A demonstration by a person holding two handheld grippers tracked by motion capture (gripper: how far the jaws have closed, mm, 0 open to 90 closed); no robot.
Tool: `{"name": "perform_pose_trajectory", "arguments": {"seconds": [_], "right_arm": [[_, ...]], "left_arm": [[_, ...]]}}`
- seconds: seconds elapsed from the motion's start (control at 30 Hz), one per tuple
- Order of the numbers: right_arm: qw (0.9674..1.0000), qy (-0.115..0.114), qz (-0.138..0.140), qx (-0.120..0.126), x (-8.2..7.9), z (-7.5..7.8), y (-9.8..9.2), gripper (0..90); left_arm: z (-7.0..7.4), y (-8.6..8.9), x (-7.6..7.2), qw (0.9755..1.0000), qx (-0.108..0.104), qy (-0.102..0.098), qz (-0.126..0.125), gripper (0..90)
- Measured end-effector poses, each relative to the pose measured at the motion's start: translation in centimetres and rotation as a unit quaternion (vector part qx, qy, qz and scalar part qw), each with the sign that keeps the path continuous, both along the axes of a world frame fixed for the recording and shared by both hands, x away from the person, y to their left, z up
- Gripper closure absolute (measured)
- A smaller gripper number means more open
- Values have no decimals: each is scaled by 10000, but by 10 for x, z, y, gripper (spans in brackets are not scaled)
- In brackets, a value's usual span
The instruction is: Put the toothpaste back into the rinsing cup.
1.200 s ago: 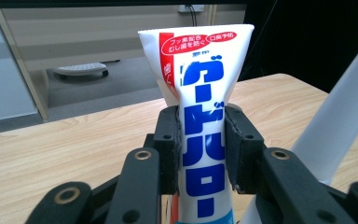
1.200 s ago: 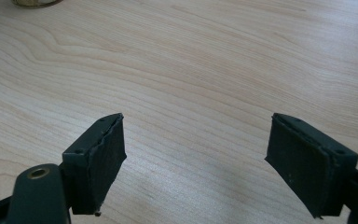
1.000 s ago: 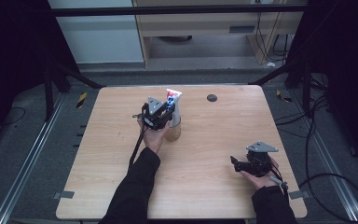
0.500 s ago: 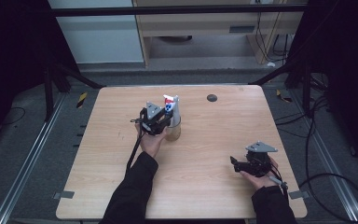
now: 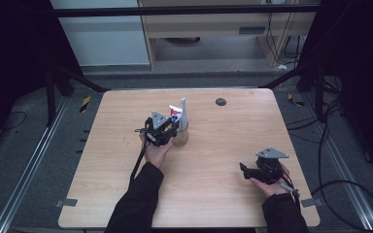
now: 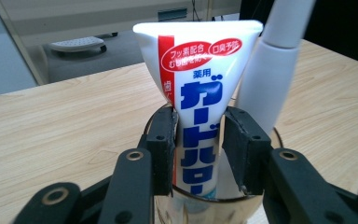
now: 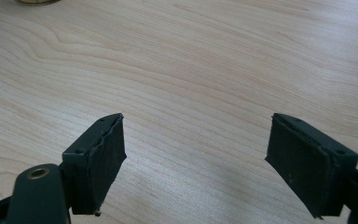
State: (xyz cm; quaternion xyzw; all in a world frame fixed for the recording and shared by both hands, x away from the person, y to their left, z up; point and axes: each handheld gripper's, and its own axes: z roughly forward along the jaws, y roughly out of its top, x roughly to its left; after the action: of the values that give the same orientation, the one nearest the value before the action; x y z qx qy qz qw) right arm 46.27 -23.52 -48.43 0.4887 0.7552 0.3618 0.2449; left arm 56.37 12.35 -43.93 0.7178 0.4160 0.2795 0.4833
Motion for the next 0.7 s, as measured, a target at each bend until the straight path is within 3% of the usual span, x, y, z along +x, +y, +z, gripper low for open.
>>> {"name": "perform_pose_trajectory", "arguments": {"seconds": [0.07,0.2,0.33,0.43,0.53,0.7], "right_arm": [[10000,-12,9,-25,0,0,0,192],[10000,-12,10,-9,-1,0,1,192],[10000,-30,20,-3,-1,1,1,192],[10000,-41,0,5,-2,2,0,190],[10000,-67,-26,15,-3,3,-3,189],[9999,-56,-98,46,-4,4,-6,186]], "left_arm": [[5,2,-4,9999,14,-133,18,654],[15,8,-11,9998,111,-138,65,580],[22,17,-19,9999,141,-19,4,544],[25,20,-19,9999,48,121,-55,501],[30,23,-26,9992,379,108,-94,458],[31,37,-41,9980,566,131,-228,397]]}}
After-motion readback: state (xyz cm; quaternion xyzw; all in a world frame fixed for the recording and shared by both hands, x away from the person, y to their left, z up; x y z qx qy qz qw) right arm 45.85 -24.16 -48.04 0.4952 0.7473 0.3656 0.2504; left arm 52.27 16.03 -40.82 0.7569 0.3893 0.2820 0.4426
